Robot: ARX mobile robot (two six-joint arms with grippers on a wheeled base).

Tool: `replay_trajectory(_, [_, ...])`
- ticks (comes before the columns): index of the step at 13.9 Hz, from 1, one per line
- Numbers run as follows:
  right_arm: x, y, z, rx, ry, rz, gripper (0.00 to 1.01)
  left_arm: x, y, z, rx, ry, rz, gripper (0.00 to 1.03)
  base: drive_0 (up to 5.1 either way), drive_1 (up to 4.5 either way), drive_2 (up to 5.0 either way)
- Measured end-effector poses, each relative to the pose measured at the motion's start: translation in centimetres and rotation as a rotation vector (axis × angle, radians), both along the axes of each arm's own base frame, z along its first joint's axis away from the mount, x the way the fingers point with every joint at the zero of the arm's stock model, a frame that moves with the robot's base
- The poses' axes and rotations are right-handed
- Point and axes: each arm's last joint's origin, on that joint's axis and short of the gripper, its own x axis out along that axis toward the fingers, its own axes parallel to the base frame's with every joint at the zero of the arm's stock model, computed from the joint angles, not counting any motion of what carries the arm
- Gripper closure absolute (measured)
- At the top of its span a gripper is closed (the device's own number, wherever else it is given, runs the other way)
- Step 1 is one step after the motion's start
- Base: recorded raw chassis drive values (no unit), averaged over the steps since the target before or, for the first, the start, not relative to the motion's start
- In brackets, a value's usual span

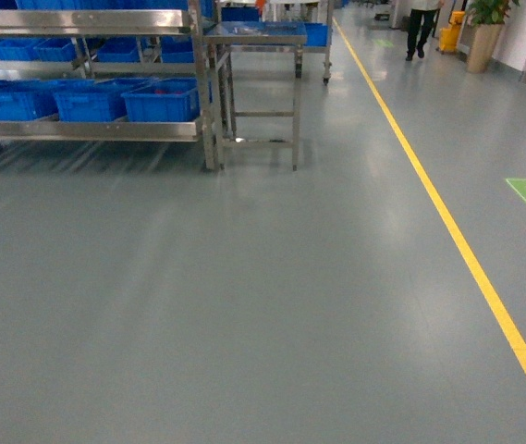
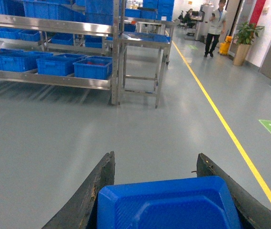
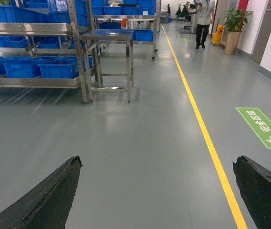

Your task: Pick blue part to blue bin on bottom shelf

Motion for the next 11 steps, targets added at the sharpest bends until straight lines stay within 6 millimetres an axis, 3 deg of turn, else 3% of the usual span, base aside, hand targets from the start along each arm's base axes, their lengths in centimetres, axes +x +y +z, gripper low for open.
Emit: replay_trajectory(11, [0.00,0.00,-0.02,0.000,0.002,0.000,0.03,0.00,0.00,0.01,-0.001,-0.001,0.000,0.60,0.0,4.13,-4.1])
